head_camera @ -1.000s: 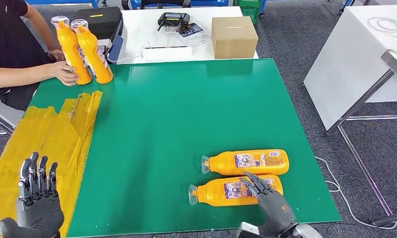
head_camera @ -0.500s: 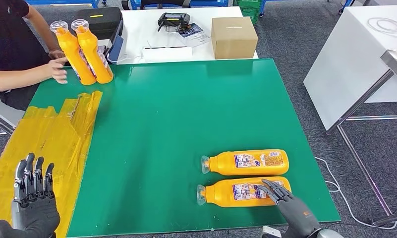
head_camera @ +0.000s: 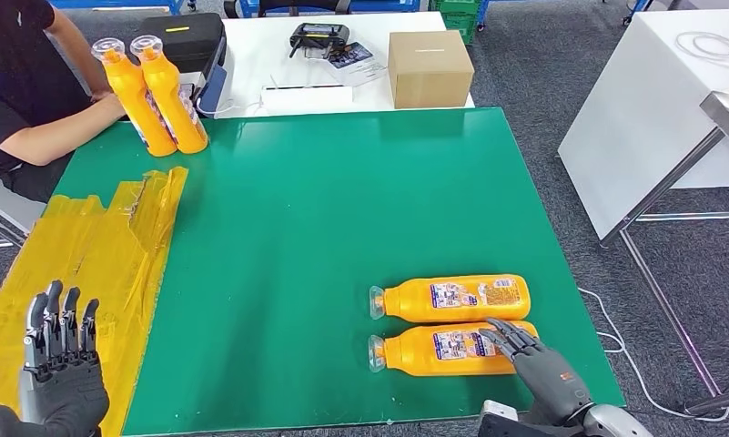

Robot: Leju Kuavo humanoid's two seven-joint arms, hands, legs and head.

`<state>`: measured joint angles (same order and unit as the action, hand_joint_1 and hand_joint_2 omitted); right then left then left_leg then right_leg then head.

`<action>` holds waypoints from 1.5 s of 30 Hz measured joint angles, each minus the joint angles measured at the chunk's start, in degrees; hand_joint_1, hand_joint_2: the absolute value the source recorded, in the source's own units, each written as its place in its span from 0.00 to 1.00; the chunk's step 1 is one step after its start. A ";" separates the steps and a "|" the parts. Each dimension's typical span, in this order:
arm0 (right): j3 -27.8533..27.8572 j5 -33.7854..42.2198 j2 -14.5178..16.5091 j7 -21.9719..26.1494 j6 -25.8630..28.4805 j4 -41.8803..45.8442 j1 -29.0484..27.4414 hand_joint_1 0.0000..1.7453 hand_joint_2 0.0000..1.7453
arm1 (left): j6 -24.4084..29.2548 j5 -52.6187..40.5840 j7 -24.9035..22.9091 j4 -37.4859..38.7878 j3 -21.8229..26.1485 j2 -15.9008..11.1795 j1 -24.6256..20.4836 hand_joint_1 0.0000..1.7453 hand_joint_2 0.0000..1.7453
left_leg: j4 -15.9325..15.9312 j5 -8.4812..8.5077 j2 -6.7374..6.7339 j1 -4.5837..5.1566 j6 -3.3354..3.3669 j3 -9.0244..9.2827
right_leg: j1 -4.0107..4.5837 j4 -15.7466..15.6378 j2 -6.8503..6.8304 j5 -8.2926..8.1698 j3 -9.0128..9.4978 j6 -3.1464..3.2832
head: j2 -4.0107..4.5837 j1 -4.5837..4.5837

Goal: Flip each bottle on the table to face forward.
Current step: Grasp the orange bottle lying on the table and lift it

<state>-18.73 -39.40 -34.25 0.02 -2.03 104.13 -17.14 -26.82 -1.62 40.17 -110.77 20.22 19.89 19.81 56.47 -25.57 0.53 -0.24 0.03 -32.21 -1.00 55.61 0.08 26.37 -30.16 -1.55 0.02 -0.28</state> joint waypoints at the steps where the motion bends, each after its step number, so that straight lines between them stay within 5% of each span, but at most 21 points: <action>1: 0.03 0.00 0.00 0.03 -0.01 -0.01 0.01 0.00 1.00 | -0.02 0.00 0.00 0.00 0.00 0.00 0.00 0.00 0.00 | 0.00 0.00 0.00 0.00 0.00 -0.01 | 0.00 0.00 0.00 0.00 0.00 0.00 | 0.00 0.00; 45: 5.04 -0.43 -1.05 1.38 -5.17 -2.35 1.02 0.00 1.00 | 1.05 1.01 0.00 -1.53 -3.11 -0.01 -0.63 0.00 0.00 | 0.00 -0.01 0.00 0.00 0.01 0.00 | -0.01 0.00 0.00 0.00 -0.01 0.00 | 0.00 -0.01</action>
<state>-13.69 -39.83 -35.30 1.40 -7.20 101.78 -16.12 -25.77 -0.61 40.17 -112.30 17.10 19.88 19.18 56.47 -25.58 0.53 -0.24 0.04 -32.21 -1.00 55.61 0.08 26.37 -30.17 -1.56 0.02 -0.29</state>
